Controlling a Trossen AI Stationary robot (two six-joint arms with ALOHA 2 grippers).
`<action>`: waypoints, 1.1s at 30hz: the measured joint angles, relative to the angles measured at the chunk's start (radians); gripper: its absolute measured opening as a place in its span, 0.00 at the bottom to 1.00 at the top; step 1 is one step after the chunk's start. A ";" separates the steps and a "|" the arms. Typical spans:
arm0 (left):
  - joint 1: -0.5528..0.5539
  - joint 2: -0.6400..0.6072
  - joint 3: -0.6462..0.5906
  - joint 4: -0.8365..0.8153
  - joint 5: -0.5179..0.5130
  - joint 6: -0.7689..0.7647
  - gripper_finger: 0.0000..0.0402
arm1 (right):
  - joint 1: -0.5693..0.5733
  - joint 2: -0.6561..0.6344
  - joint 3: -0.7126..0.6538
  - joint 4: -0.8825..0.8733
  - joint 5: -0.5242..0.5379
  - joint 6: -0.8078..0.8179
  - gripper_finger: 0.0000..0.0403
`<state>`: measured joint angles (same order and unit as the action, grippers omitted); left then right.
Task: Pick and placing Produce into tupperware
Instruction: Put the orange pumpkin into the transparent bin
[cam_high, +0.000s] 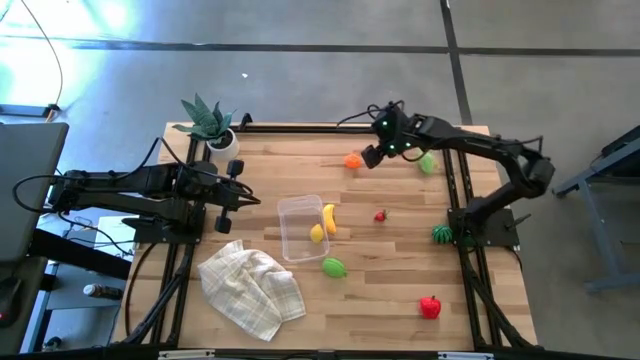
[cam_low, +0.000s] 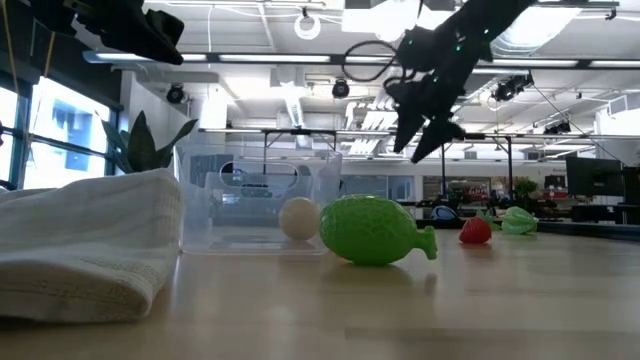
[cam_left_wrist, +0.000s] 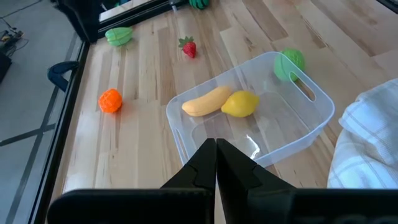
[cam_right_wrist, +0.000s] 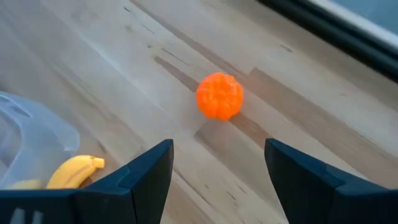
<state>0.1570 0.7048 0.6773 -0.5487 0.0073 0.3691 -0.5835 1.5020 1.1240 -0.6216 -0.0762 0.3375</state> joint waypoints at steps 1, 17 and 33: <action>0.000 0.000 0.000 0.000 0.000 0.000 0.01 | 0.000 0.018 0.000 0.012 -0.005 -0.003 0.60; 0.000 0.000 0.000 0.000 0.000 0.000 0.01 | -0.006 0.300 0.271 -0.052 -0.028 -0.119 0.60; 0.000 0.000 0.000 0.000 0.000 0.000 0.01 | -0.005 0.311 0.288 -0.097 0.040 -0.129 0.62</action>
<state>0.1570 0.7048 0.6773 -0.5485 0.0073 0.3690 -0.5888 1.8131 1.4120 -0.7185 -0.0362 0.2082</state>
